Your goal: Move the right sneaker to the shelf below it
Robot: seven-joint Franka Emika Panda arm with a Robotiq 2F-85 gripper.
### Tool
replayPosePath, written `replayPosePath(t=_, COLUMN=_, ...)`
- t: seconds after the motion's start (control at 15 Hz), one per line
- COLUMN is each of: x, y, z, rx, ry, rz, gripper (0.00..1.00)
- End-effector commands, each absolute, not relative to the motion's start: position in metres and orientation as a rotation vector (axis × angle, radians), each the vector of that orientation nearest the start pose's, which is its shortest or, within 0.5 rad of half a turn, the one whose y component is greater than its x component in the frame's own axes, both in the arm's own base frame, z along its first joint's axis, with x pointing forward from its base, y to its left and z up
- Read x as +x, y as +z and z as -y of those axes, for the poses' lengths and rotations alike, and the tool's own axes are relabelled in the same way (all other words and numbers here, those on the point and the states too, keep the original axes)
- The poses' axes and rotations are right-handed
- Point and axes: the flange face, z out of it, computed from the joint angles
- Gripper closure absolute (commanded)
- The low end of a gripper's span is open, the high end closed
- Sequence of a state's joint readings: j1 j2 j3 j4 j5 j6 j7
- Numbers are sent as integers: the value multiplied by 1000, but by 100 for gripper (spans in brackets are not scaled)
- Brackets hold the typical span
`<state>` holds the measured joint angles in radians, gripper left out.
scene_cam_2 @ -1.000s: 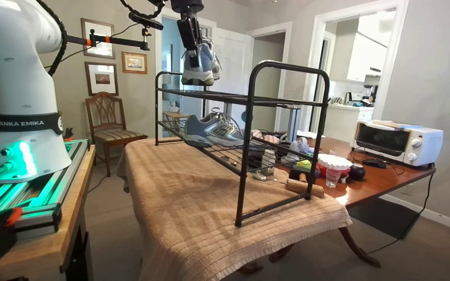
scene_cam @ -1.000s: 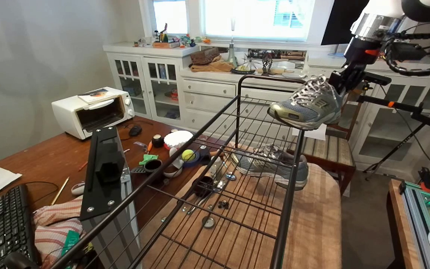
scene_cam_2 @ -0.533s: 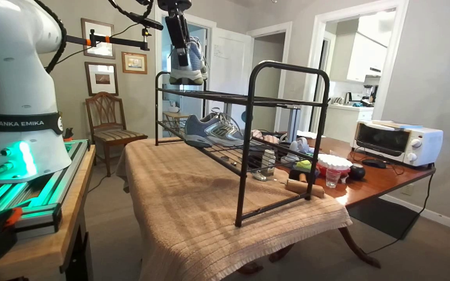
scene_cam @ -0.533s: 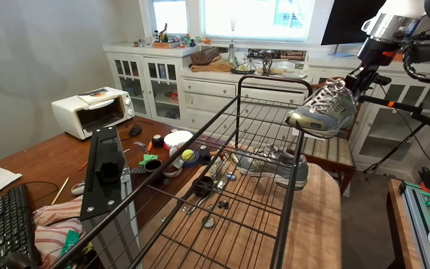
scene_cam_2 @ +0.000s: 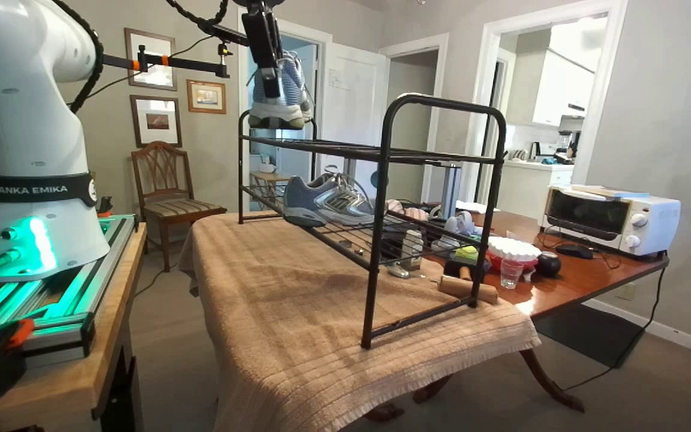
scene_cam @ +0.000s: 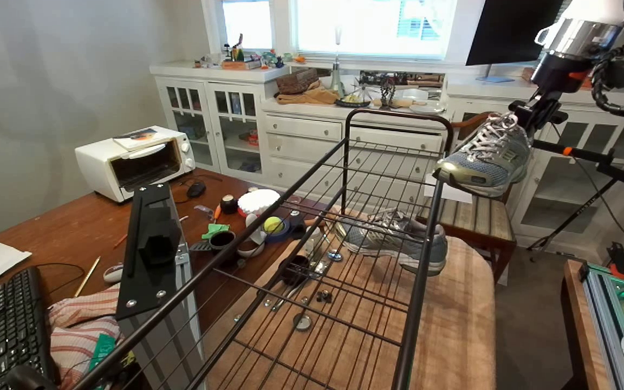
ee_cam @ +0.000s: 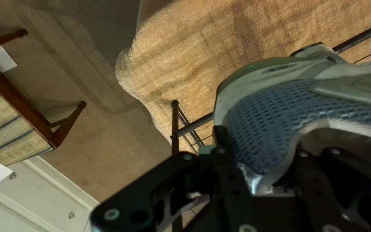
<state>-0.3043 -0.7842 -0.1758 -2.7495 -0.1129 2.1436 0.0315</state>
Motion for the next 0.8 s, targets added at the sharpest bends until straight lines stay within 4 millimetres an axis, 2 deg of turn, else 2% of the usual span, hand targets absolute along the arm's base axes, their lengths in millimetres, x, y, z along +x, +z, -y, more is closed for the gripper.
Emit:
replayPosePath(t=0.0, x=279, y=445, z=167, rx=-3097, ry=-182, rz=-810, gripper=96)
replayPosePath(t=0.4, x=266, y=424, z=194, rx=-3068, ry=-46, rz=-1159, gripper=96)
replayPosePath(t=0.73, x=258, y=410, z=206, rx=-3051, ry=62, rz=-1309, gripper=96)
